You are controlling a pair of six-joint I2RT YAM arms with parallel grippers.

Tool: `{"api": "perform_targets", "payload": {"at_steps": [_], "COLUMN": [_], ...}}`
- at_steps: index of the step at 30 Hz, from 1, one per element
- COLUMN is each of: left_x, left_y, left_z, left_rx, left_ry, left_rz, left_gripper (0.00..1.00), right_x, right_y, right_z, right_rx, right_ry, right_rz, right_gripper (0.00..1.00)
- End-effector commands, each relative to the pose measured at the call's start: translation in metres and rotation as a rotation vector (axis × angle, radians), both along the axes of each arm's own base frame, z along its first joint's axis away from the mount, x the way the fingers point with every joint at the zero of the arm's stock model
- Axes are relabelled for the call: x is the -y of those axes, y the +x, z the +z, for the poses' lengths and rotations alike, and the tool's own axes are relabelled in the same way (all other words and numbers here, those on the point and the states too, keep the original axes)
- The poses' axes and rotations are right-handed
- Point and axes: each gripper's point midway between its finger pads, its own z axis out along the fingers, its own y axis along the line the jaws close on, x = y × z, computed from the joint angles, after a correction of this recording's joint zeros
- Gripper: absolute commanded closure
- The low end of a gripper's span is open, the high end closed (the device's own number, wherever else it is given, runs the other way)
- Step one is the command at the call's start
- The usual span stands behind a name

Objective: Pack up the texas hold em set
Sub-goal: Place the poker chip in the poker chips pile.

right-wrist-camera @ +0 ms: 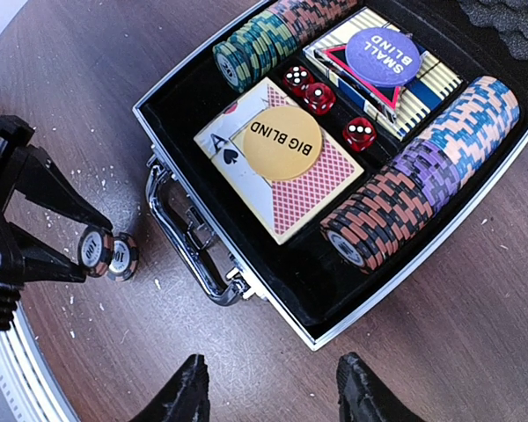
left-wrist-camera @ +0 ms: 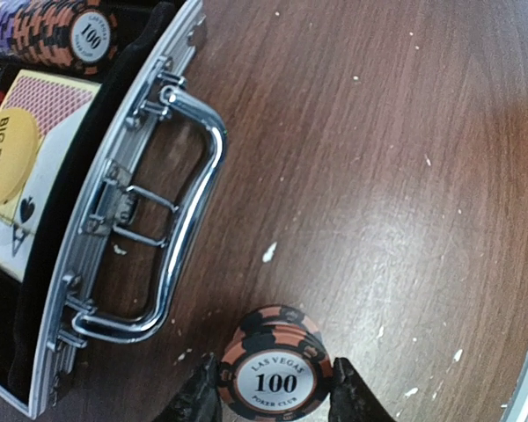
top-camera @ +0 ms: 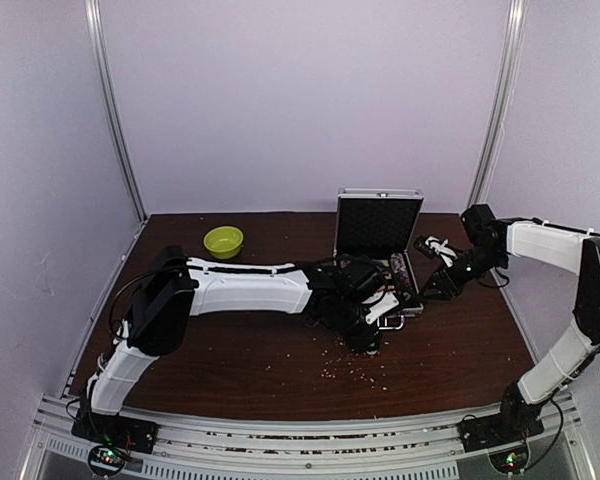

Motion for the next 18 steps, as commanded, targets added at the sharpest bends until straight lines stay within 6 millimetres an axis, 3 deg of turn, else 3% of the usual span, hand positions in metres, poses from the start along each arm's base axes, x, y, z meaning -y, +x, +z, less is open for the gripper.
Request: {"api": "perform_targets", "payload": {"at_steps": [1,18], "left_x": [0.018,0.013], "left_y": [0.001,-0.003], "left_z": [0.005,-0.019], "left_rx": [0.000,-0.035], "left_ry": [-0.060,-0.008], "left_rz": [-0.042,-0.047], "left_gripper": [0.63,0.62], "right_x": [0.004,0.002], "right_y": [-0.003,-0.006], "right_z": [-0.011,-0.013], "right_rx": [-0.025,-0.049], "right_ry": [-0.020,-0.013], "right_rz": [-0.006,0.010], "right_gripper": [0.49,0.49]}}
